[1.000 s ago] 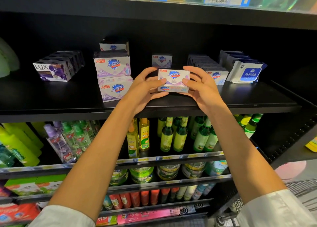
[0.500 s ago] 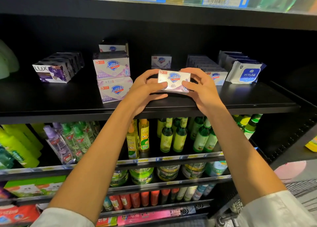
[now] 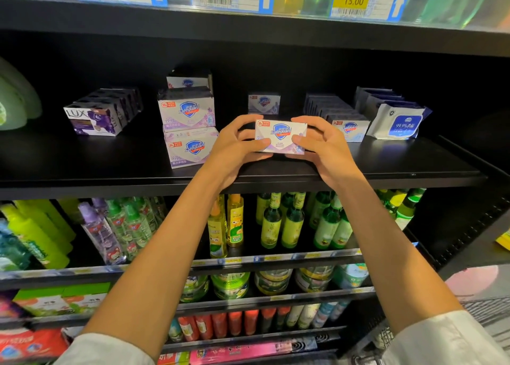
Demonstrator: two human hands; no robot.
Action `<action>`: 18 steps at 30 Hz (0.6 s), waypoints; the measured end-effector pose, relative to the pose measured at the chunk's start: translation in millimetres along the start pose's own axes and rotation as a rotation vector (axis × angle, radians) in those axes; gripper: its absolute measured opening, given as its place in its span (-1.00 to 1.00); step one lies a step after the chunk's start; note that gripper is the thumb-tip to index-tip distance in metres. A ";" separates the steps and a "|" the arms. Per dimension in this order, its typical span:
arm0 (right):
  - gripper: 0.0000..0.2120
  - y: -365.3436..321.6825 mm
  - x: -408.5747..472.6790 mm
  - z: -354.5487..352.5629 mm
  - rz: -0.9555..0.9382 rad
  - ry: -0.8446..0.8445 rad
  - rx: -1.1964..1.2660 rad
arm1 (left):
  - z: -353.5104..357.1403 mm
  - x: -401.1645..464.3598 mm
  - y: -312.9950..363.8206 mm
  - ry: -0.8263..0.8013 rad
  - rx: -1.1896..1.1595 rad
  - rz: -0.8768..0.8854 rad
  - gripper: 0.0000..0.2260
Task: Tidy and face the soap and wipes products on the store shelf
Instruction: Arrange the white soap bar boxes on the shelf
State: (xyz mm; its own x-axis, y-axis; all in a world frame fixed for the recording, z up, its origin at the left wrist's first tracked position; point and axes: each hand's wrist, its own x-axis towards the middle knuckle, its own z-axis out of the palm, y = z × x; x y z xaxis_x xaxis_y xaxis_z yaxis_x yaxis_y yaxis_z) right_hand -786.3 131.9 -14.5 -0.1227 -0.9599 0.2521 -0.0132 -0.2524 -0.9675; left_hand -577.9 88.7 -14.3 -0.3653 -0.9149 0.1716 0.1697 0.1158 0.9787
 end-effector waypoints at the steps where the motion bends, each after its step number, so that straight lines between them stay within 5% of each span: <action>1: -0.64 -0.9 -0.3 -0.1 0.001 0.004 0.001 | 0.2 -0.4 0.1 0.006 0.018 0.005 -0.52; 9: -0.65 -1.7 1.2 -2.2 0.018 0.044 0.014 | -0.5 -27.1 -4.1 0.206 0.622 0.164 -0.37; 18: -0.64 -2.8 0.2 -0.1 0.011 -0.023 0.017 | -44.7 -88.4 -27.9 0.038 1.232 0.377 -0.57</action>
State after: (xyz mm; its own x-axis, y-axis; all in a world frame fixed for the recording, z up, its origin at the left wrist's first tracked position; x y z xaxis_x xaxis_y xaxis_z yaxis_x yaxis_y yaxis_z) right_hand -786.4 132.4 -11.8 -0.0997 -0.9653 0.2415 0.0053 -0.2432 -0.9700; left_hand -509.4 149.0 -61.9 -0.4501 -0.7558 0.4755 -0.7036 0.6281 0.3324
